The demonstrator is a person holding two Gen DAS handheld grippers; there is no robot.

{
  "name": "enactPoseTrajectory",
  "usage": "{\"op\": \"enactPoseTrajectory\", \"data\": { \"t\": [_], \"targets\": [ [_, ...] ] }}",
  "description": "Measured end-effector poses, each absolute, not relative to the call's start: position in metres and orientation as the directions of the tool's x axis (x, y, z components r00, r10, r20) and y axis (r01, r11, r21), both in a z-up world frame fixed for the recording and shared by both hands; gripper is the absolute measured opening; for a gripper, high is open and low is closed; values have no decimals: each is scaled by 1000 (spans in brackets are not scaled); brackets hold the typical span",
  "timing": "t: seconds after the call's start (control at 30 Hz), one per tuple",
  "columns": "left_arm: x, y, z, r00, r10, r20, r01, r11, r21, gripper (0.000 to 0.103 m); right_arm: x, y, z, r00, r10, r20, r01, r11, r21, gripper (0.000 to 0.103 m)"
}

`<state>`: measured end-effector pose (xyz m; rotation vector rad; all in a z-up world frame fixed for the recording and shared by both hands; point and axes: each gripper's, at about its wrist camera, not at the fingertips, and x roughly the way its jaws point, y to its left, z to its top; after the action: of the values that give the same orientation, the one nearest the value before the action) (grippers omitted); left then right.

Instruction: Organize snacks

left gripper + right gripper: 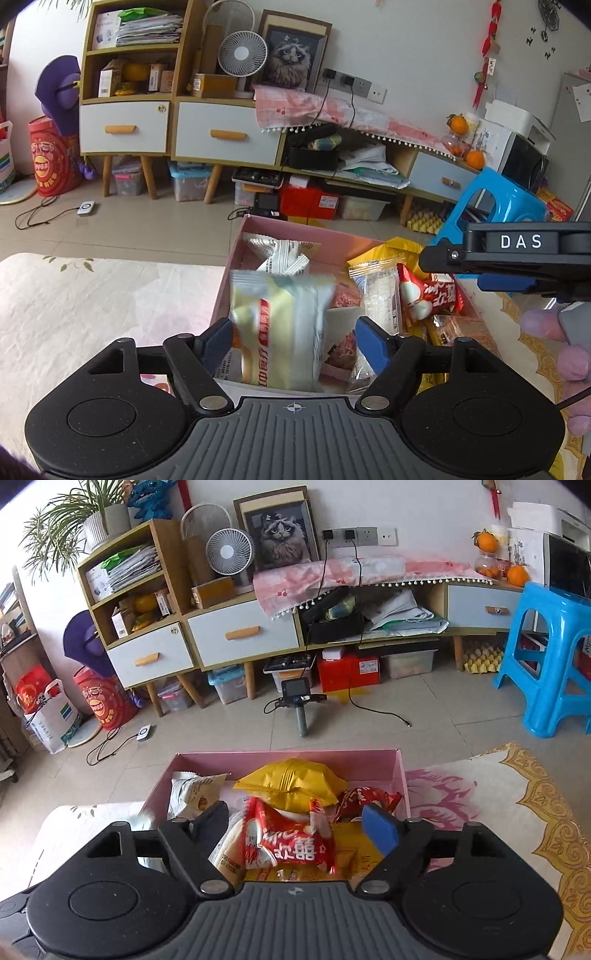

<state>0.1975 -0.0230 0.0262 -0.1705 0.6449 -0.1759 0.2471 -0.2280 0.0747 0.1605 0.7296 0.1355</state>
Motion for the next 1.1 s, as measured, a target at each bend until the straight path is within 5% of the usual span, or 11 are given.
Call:
{"op": "enactPoseTrajectory", "data": {
  "t": [1.1],
  "targets": [
    [56, -10, 72, 701, -57, -711, 8, 997, -72, 95, 101, -244, 104, 711, 137, -690, -40, 987, 155, 89]
  ]
}}
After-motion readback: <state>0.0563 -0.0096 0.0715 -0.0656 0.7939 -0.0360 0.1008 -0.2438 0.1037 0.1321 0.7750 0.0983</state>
